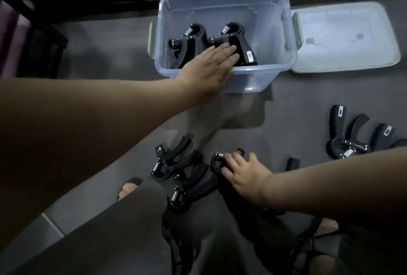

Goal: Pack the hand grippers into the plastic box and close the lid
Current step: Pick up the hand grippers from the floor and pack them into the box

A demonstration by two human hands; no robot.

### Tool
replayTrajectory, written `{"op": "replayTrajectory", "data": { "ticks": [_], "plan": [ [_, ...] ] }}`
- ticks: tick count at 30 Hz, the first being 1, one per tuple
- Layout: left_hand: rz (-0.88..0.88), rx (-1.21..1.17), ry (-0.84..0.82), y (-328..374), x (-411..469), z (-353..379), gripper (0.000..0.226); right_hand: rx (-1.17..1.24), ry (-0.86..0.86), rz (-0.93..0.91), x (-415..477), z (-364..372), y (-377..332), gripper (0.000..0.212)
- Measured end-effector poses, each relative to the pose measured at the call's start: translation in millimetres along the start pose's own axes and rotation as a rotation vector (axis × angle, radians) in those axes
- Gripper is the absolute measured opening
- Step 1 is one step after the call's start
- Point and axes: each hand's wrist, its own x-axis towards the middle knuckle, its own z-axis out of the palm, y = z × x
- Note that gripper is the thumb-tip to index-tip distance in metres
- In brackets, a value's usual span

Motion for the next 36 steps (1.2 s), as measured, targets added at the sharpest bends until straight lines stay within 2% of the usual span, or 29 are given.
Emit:
{"op": "replayTrajectory", "data": {
  "ticks": [5, 14, 16, 18, 19, 22, 25, 27, 30, 32, 34, 36],
  "plan": [
    [-0.001, -0.029, -0.009, -3.2, 1.4, 1.8, 0.06, 0.055, -0.127, 0.165, 5.1, 3.8, 10.7, 0.094],
    [0.028, -0.042, -0.018, -7.1, 3.9, 3.6, 0.063, 0.266, -0.172, 0.199, 12.0, -24.4, 20.4, 0.092],
    [0.026, -0.069, -0.029, -8.6, 3.4, 2.2, 0.065, 0.461, -0.145, 0.204, 7.5, -39.9, 36.7, 0.07],
    [0.03, -0.085, -0.013, -11.0, 1.8, 0.8, 0.062, 0.841, -0.13, 0.249, 1.6, -55.5, 59.5, 0.048],
    [0.028, -0.088, -0.001, -12.6, 0.3, 0.4, 0.06, 1.074, -0.137, 0.291, -2.5, -64.0, 70.4, 0.043],
    [-0.041, -0.067, 0.018, -21.6, -8.0, -1.9, 0.055, 1.621, -0.192, 0.282, -17.9, -87.1, 96.7, 0.046],
    [-0.138, 0.031, 0.028, -38.5, -21.3, -5.5, 0.063, 2.025, -0.201, 0.018, -31.6, -115.1, 114.7, 0.053],
    [-0.238, 0.06, 0.038, -53.0, -32.2, -6.2, 0.068, 2.133, -0.149, -0.116, -36.8, -137.2, 126.2, 0.057],
    [-0.398, 0.008, 0.082, -66.2, -43.6, -3.8, 0.067, 2.166, 0.057, -0.107, -31.6, -169.4, 137.1, 0.06],
    [-0.43, -0.052, 0.113, -66.4, -43.7, -0.3, 0.066, 2.096, 0.287, 0.052, -15.4, -188.6, 142.1, 0.05],
    [-0.459, -0.097, 0.126, -64.6, -41.2, 2.2, 0.067, 2.035, 0.51, 0.257, 6.9, -203.8, 146.5, 0.024],
    [-0.461, -0.099, 0.13, -64.6, -40.1, 3.5, 0.066, 2.011, 0.62, 0.37, 30.0, -214.6, 150.2, 0.006]
  ]
}}
